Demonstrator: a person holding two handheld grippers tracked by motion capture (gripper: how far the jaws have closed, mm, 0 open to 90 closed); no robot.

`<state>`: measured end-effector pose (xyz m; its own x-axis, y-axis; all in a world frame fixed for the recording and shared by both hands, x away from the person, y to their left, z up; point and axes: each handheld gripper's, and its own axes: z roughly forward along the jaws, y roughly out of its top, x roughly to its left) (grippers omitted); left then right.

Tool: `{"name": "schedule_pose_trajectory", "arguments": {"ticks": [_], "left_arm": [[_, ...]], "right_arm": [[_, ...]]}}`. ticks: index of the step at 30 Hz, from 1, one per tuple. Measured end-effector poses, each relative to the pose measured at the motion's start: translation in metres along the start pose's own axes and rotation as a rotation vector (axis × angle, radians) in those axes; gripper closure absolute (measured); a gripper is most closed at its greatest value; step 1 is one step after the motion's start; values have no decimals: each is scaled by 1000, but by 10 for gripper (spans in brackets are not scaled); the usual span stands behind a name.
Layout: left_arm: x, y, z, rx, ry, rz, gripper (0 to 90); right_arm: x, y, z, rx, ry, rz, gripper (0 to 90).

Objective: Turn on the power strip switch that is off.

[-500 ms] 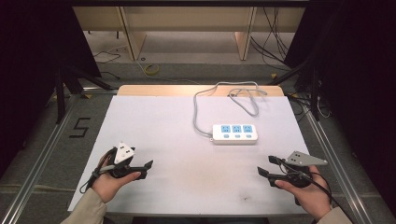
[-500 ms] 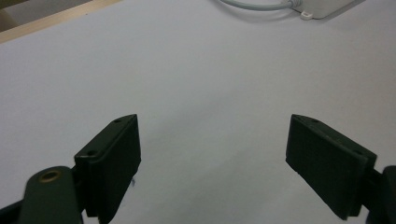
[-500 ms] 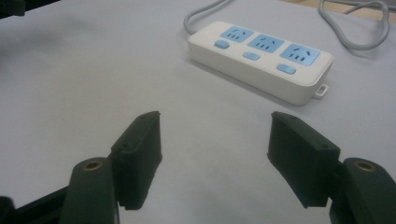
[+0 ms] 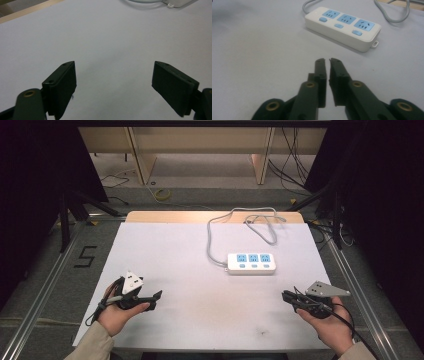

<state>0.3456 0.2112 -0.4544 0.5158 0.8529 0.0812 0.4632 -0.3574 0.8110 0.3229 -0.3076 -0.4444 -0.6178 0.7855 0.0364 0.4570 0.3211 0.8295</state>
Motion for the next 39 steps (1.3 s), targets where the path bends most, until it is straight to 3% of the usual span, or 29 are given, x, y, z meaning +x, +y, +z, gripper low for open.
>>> {"name": "schedule_pose_trajectory", "arguments": {"ticks": [9, 21, 39], "left_arm": [[0, 0, 1, 2, 3, 3, 197], [-1, 1, 2, 9, 1, 11, 196], [-1, 1, 5, 10, -5, 5, 192]], "right_arm": [[1, 8, 1, 24, -28, 1, 900], [4, 19, 13, 46, -28, -50, 900], [0, 34, 33, 69, -16, -30, 900]]}}
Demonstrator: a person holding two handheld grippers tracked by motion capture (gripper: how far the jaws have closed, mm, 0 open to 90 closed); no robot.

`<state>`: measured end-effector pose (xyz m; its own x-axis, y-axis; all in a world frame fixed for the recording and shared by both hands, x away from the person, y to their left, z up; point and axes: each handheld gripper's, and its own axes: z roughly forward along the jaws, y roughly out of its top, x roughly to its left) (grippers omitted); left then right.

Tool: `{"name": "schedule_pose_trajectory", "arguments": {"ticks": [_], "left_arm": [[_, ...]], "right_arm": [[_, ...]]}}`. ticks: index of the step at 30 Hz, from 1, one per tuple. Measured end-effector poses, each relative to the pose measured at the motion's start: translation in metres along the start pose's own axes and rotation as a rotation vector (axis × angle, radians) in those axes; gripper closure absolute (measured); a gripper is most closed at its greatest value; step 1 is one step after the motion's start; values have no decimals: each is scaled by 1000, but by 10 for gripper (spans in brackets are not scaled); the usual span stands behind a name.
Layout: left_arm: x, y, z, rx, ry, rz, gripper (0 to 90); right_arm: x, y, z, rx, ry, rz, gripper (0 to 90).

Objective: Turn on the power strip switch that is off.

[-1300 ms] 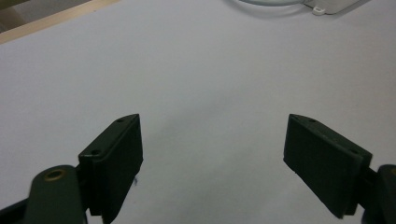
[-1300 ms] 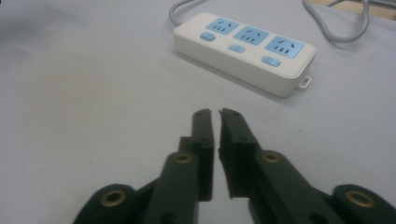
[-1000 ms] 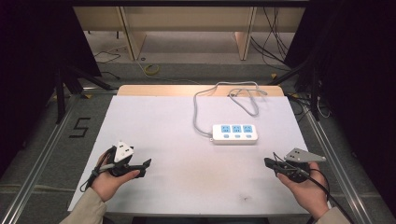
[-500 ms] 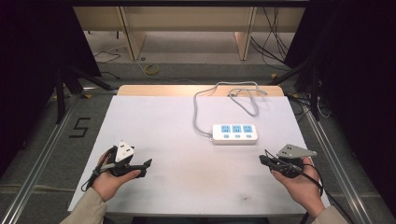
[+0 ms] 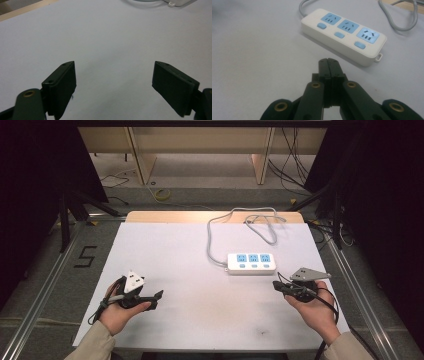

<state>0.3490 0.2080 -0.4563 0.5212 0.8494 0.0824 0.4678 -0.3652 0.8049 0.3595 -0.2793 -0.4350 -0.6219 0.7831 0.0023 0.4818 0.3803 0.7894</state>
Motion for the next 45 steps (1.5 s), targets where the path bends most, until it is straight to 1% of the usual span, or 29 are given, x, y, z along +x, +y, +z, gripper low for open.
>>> {"name": "schedule_pose_trajectory", "arguments": {"ticks": [8, 12, 21, 26, 38, 45], "left_arm": [[0, 1, 1, -4, 1, 4, 191], [-1, 1, 2, -4, -1, 14, 190], [-3, 2, 2, -3, -5, 15, 190], [-3, 2, 3, -4, -9, 12, 190], [-4, 3, 3, -2, -12, 14, 189], [-4, 3, 4, 1, -14, 22, 187]], "right_arm": [[-2, 8, 8, 12, 9, 3, 900], [-2, 12, 12, 17, 10, 3, 900], [-5, 21, 21, 24, 10, 19, 900], [-7, 24, 27, 32, 15, 18, 900], [-11, 37, 39, 47, 6, 27, 900], [-10, 43, 45, 57, 6, 17, 900]]}}
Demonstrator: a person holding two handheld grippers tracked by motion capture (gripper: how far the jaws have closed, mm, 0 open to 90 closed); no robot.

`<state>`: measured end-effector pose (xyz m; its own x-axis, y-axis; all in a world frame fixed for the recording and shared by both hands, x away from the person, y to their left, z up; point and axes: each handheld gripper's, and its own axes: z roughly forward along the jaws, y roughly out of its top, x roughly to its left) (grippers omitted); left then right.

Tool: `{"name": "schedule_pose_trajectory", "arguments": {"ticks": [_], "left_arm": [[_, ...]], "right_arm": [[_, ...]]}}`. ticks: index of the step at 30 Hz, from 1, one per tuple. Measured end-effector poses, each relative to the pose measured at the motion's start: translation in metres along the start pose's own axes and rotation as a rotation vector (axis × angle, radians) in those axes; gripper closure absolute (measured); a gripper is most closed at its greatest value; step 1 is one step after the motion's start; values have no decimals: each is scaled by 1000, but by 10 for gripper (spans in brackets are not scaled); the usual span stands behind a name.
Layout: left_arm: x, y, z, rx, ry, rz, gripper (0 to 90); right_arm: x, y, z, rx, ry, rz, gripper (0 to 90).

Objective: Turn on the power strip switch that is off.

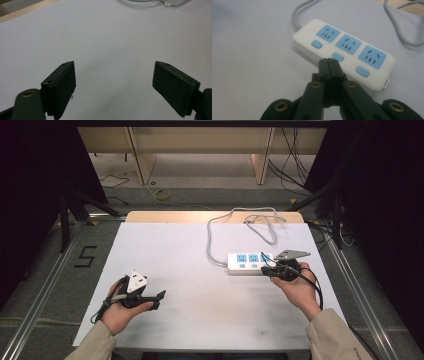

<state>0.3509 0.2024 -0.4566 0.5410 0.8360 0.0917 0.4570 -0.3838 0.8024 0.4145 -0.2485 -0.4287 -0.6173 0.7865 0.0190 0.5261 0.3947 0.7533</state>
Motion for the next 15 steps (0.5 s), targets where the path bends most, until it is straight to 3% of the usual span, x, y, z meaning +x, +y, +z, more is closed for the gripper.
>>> {"name": "schedule_pose_trajectory", "arguments": {"ticks": [15], "left_arm": [[-1, 0, 1, -2, -1, 3, 184]], "right_arm": [[0, 10, 10, 13, 5, 9, 900]]}}
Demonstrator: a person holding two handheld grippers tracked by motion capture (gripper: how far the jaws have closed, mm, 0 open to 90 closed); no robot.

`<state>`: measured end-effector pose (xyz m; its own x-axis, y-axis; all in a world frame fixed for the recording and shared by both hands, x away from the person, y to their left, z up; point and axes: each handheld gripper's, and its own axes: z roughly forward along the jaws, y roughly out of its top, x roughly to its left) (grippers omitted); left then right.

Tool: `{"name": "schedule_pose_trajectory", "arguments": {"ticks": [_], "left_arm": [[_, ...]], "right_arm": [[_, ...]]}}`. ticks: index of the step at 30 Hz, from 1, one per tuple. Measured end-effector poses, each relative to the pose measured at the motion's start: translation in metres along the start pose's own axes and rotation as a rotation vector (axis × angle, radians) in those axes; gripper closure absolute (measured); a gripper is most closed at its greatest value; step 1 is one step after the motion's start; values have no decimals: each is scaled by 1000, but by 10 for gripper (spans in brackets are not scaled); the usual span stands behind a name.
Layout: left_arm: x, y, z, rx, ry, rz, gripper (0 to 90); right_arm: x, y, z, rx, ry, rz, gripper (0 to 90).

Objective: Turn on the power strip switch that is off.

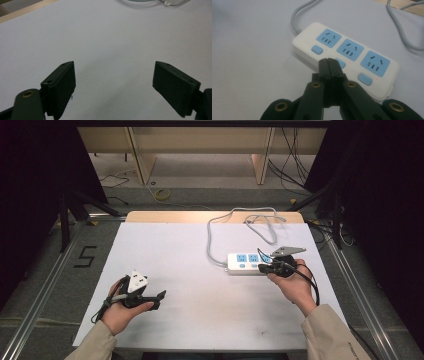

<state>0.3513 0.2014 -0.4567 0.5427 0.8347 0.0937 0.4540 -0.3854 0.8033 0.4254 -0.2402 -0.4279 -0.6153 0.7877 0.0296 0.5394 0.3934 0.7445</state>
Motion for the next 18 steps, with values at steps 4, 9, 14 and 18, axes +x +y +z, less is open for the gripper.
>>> {"name": "schedule_pose_trajectory", "arguments": {"ticks": [4, 9, 14, 18], "left_arm": [[-1, 1, 1, -1, -3, 1, 183], [-1, 2, 3, 0, -6, 5, 182], [-2, 3, 5, 0, -14, 7, 179], [-1, 4, 6, 5, -14, 12, 178]], "right_arm": [[0, 2, 2, 3, 1, -1, 900], [0, 6, 3, -2, 1, 7, 900], [-2, 6, 3, -1, -6, 15, 900], [-2, 7, 4, 3, -6, 19, 900]]}}
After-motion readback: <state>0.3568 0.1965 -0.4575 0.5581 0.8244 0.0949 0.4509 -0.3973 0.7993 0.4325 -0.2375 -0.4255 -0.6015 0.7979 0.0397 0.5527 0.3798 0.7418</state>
